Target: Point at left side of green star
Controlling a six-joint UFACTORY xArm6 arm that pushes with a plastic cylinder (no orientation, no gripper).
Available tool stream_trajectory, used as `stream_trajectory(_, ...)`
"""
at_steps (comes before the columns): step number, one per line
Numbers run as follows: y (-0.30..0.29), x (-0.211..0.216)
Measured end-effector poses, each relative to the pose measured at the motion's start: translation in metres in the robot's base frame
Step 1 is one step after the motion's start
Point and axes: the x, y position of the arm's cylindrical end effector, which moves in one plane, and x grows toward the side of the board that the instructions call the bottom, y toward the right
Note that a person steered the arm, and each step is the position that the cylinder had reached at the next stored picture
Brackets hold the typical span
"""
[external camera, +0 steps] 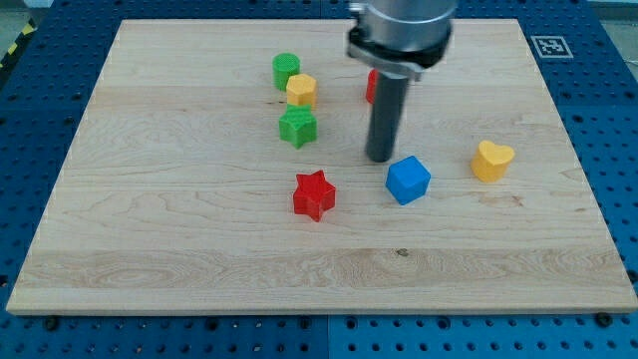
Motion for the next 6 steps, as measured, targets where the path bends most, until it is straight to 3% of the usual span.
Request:
stream_trajectory(2,-0.074,0.005)
stream_trajectory(4,-0.158,-0.028)
stream_trajectory(6,-0.175,-0.042)
